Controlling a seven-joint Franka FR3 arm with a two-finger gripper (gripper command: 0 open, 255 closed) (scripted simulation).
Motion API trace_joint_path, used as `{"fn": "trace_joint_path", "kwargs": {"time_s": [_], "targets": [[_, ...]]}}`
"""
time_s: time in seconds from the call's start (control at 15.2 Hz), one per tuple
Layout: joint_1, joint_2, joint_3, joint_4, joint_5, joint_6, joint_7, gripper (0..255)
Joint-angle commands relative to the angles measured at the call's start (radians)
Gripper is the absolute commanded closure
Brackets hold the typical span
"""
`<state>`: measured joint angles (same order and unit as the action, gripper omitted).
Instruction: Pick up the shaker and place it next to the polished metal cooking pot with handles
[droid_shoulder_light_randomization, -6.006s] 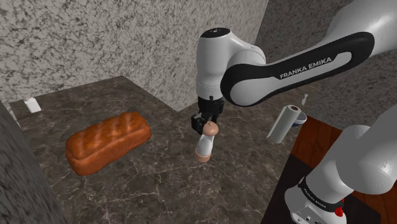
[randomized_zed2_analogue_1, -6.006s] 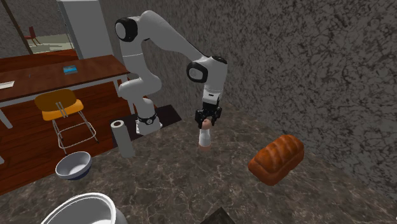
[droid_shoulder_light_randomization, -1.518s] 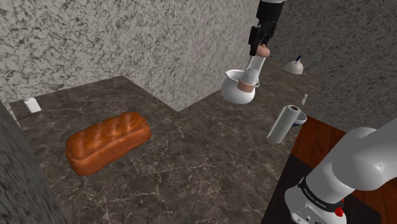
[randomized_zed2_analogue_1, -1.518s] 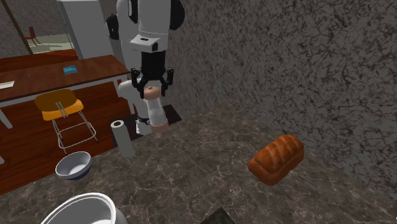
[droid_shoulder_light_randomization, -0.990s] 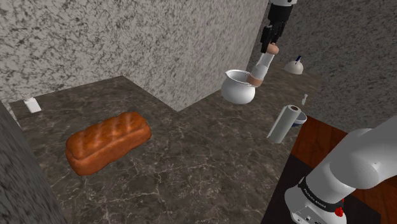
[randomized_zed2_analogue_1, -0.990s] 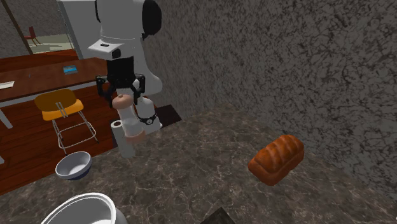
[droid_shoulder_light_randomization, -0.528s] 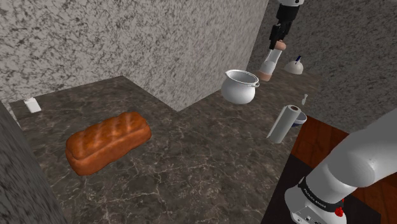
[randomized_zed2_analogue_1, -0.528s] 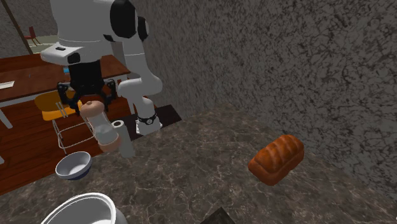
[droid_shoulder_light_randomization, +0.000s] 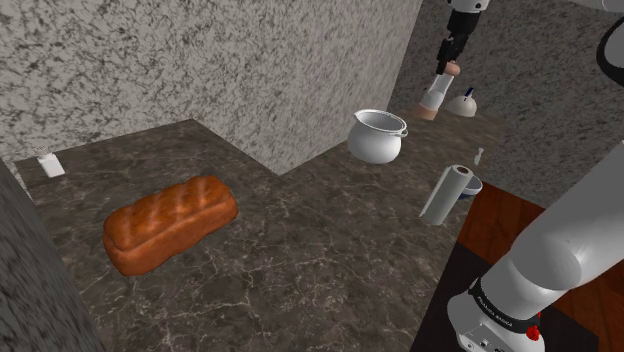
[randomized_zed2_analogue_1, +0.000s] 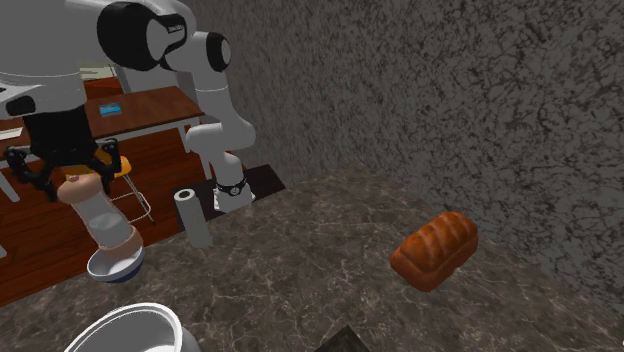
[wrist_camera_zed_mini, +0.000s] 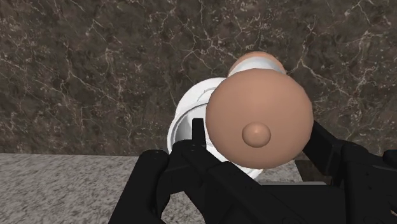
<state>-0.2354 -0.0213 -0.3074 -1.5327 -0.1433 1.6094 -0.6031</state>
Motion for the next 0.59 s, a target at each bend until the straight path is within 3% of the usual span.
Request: {"fn": "trace_joint_path", "kwargs": {"time_s": [0.0,0.2,0.53], "targets": [[-0.024,0.058,-0.026,0.063,0.023,-0.001,-0.051,255],[-0.068,0.151,-0.059,0.175,0.065,-0.016,-0.124,255],[-0.062,0.124,-0.055,0.072,0.054,0.06,-0.11,255]]}}
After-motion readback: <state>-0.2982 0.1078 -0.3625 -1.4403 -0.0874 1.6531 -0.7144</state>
